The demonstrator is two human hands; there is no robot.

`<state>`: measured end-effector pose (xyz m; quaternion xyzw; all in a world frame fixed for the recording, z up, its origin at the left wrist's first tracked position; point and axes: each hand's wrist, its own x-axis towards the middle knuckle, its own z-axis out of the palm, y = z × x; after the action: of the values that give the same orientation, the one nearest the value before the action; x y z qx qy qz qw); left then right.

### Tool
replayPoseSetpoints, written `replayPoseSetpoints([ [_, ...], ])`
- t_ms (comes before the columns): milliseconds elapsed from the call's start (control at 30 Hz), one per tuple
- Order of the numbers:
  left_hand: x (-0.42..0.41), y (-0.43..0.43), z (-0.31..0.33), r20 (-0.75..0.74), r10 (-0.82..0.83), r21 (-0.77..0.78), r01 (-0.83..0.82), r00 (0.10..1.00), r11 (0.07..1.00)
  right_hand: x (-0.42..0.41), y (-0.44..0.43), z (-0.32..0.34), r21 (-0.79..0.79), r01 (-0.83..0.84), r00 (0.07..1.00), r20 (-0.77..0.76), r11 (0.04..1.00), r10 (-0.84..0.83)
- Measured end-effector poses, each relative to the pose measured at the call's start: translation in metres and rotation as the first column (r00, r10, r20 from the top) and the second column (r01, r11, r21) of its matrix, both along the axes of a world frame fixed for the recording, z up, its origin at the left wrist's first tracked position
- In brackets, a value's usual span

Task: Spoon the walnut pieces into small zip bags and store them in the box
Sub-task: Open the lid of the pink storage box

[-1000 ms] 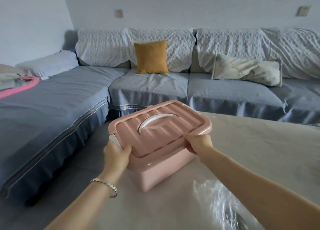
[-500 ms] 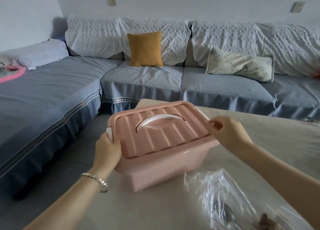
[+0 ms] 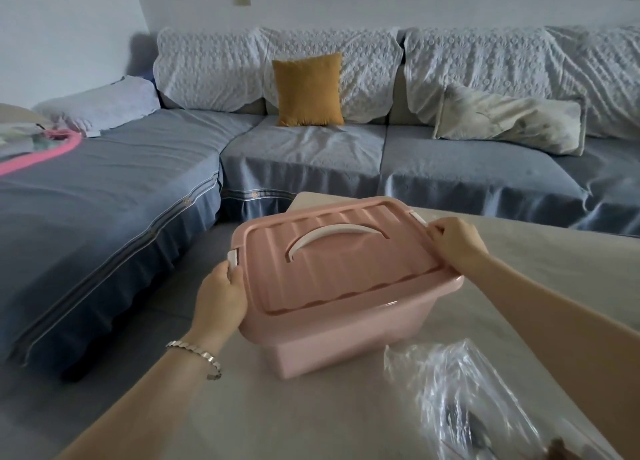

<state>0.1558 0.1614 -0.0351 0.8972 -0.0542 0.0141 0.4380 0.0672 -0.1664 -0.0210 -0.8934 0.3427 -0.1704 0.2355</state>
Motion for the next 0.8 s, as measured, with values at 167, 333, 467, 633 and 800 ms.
replayPoseSetpoints([
  [167,-0.006,0.008,0.003,-0.012,0.064,0.016,-0.063,0.998,0.998,0.001,-0.001,-0.002,0.005,-0.023,0.999,0.033,1.000,0.022],
  [333,-0.010,-0.009,0.018,0.003,-0.082,0.027,0.082,0.997,0.996,0.005,-0.008,-0.004,0.116,0.035,0.999,0.029,0.993,-0.039],
  [467,-0.014,-0.011,0.000,-0.056,-0.104,-0.015,0.103,0.993,0.995,0.001,-0.027,-0.006,0.339,0.123,0.992,-0.017,0.933,-0.124],
  [633,-0.018,-0.006,-0.001,-0.082,-0.108,-0.159,0.094,0.991,0.983,-0.024,0.004,0.012,-0.078,-0.071,0.990,0.114,0.994,0.080],
  [800,-0.027,-0.002,-0.006,-0.052,-0.122,-0.275,0.103,0.991,0.956,-0.059,0.094,0.028,-0.289,-0.718,0.695,-0.330,0.633,0.638],
])
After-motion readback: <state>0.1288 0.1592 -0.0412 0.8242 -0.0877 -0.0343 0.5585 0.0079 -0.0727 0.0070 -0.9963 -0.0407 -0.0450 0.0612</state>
